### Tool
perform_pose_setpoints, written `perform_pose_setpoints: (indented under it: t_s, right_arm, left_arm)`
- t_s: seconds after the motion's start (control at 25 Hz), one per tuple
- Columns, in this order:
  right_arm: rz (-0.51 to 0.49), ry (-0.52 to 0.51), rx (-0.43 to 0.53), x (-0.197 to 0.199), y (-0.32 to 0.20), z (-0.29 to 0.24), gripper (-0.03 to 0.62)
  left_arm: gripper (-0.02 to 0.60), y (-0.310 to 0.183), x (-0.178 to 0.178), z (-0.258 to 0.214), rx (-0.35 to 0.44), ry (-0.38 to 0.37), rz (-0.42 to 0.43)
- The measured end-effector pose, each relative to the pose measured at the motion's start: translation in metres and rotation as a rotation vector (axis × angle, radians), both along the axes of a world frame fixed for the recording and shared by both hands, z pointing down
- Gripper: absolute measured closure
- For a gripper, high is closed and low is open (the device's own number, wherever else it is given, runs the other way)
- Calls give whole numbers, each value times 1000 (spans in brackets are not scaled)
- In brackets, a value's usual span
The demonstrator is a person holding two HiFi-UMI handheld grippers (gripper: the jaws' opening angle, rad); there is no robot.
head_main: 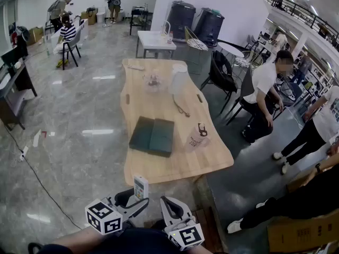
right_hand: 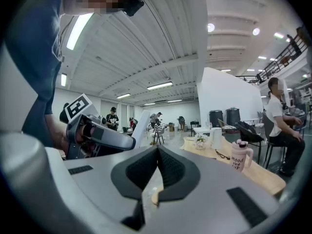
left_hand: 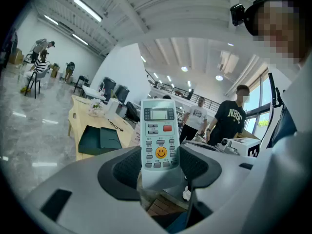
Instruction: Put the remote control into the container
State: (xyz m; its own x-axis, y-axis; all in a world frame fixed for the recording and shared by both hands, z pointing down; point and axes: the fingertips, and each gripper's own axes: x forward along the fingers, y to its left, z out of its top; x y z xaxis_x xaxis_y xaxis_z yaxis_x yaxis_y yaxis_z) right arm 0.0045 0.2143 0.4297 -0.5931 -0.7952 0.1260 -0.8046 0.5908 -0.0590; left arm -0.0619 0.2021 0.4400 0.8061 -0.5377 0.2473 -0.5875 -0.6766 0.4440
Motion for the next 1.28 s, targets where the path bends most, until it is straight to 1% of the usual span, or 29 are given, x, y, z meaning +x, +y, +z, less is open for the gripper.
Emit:
perform_pose_setpoints:
  t_s: [0.2, 0.48, 0.76, 0.92, 1.04, 1.28]
  right_arm:
    - [-4, 5, 14, 2, 2, 1, 577]
    - [-24, -14, -10, -5, 7, 2, 577]
    - [-4, -10, -18, -15, 4, 5, 577]
    - [5, 4, -7, -27, 5, 6, 577]
    - [18, -1, -22, -32, 7, 8, 577]
    - [32, 11, -28, -30, -7, 5, 577]
  left_arm:
    - [331, 3, 2, 2, 5, -2, -1]
    - [331, 7, -2, -1, 1, 1, -2]
    - [331, 4, -15, 2, 2, 7, 1]
    - [331, 4, -29, 7, 1, 13, -1]
    - [331, 2, -37, 8, -3, 23, -3]
    - [331, -19, -41, 5, -1, 30, -16]
